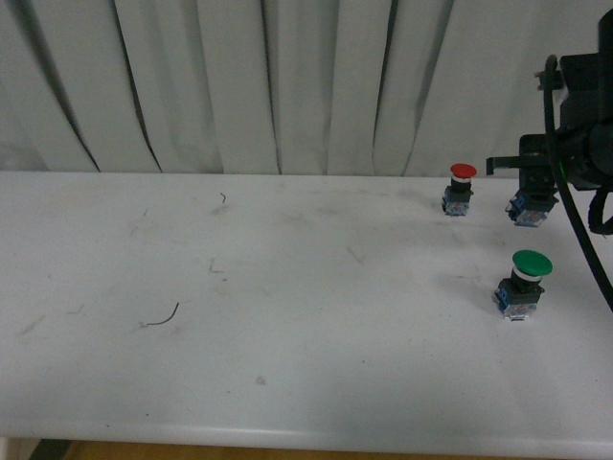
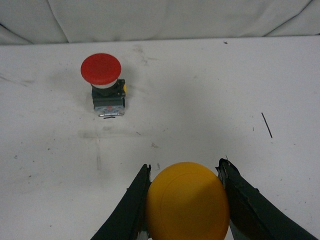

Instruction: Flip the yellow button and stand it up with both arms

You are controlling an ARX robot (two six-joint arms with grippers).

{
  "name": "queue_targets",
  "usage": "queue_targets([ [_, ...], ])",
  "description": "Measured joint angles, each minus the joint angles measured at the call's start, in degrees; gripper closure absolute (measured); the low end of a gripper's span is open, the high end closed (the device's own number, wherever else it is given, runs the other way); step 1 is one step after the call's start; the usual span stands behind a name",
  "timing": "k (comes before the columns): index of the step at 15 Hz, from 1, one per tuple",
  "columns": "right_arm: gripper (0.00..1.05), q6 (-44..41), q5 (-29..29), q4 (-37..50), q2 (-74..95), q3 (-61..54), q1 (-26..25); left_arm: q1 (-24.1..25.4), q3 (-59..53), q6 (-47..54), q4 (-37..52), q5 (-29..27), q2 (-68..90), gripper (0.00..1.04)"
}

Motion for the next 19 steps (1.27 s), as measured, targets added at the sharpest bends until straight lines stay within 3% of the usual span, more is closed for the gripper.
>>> queue_targets([
  [9, 0.69, -0.15, 2.56, -8.33, 9.25, 11.58, 4.42, 0.00, 0.00, 0.00, 0.00, 0.00, 0.00, 0.07],
  [19, 0.69, -1.49, 5.35, -8.76, 12.85, 14.95, 4.63, 0.00, 0.00, 0.00, 0.00, 0.00, 0.00, 0.07],
])
